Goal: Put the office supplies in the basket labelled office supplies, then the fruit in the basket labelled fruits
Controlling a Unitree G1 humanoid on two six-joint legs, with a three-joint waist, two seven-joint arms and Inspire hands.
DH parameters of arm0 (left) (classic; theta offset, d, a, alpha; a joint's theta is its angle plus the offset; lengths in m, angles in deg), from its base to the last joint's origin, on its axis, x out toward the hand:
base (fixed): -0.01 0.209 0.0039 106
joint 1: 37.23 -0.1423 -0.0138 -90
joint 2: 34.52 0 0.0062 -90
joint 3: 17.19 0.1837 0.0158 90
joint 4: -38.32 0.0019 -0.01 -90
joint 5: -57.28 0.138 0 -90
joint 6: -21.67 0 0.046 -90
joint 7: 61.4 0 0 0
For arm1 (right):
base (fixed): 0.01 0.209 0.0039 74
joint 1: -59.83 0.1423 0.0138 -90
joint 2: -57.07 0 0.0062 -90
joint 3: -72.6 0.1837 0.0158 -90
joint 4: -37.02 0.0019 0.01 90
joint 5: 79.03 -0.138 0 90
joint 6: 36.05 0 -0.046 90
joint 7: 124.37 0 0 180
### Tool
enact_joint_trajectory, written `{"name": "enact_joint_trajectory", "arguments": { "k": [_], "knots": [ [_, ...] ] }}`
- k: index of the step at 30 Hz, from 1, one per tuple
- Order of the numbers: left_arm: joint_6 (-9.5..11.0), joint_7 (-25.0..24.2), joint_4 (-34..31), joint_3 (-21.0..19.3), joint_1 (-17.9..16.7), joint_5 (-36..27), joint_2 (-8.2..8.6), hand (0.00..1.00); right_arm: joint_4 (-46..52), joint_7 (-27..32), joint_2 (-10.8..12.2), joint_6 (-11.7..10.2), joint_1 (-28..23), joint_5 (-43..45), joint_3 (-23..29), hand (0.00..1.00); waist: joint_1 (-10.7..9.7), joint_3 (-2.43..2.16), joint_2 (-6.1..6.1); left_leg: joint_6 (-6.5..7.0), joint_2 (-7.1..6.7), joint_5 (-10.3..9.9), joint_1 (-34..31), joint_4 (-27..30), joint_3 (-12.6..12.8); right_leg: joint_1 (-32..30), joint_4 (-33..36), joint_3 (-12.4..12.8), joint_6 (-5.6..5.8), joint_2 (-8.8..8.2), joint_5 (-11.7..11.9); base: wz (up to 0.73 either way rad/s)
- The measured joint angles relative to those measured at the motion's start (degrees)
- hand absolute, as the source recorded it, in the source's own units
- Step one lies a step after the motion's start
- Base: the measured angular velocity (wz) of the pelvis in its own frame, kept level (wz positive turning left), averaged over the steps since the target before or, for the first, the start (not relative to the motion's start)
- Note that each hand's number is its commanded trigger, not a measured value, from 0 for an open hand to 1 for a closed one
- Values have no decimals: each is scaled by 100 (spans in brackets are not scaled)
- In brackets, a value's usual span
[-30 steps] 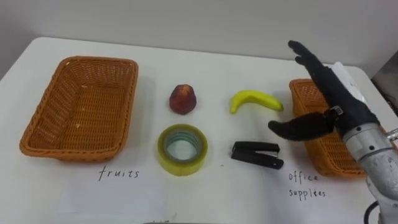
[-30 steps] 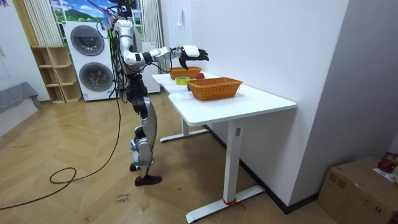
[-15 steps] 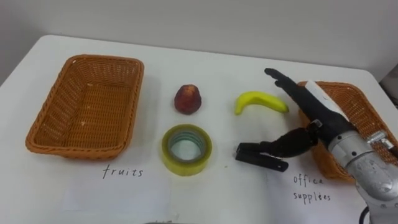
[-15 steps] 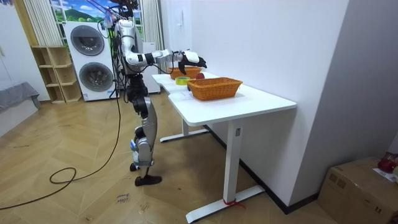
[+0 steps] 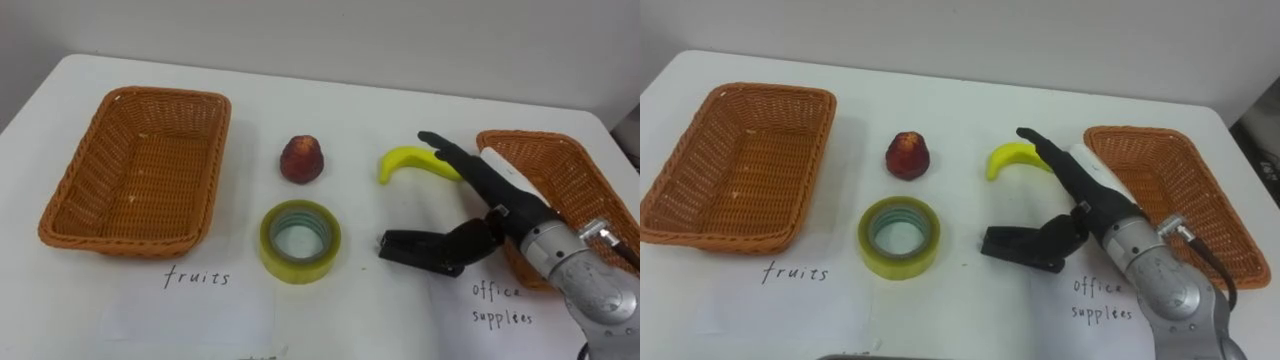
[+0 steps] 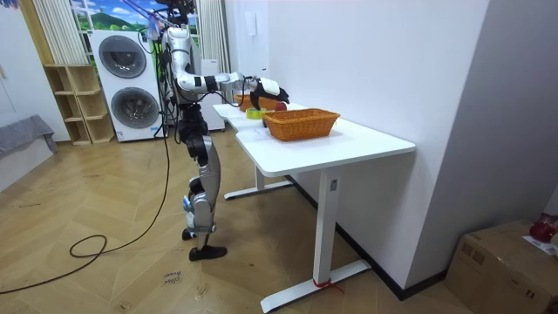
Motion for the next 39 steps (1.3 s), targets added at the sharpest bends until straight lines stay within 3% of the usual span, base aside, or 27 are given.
{"name": "enact_joint_trajectory", "arguments": {
  "k": [11, 16, 39],
  "knots": [
    [-16, -12, -1, -4, 105, 13, -8, 0, -490, -67, 61, 2, 0, 207, 1, 0, 55, 3, 6, 1, 6, 0, -3, -4, 0, -6, 3, 3, -5, 4, 24, 0],
    [-54, -66, -5, -9, 144, 13, -7, 0, -552, -185, 78, 121, 0, 440, 1, 0, 135, -1, 23, 1, 6, 0, -7, -4, -1, -10, 3, 3, -6, 4, 25, 0],
    [-161, -113, -81, 3, 162, 2, -6, 0, -838, -240, 202, 263, -97, 643, -278, 0, 141, -10, 79, 1, 3, 0, -2, 1, -5, 2, 13, -6, -5, -1, 25, 0]
  ]
}}
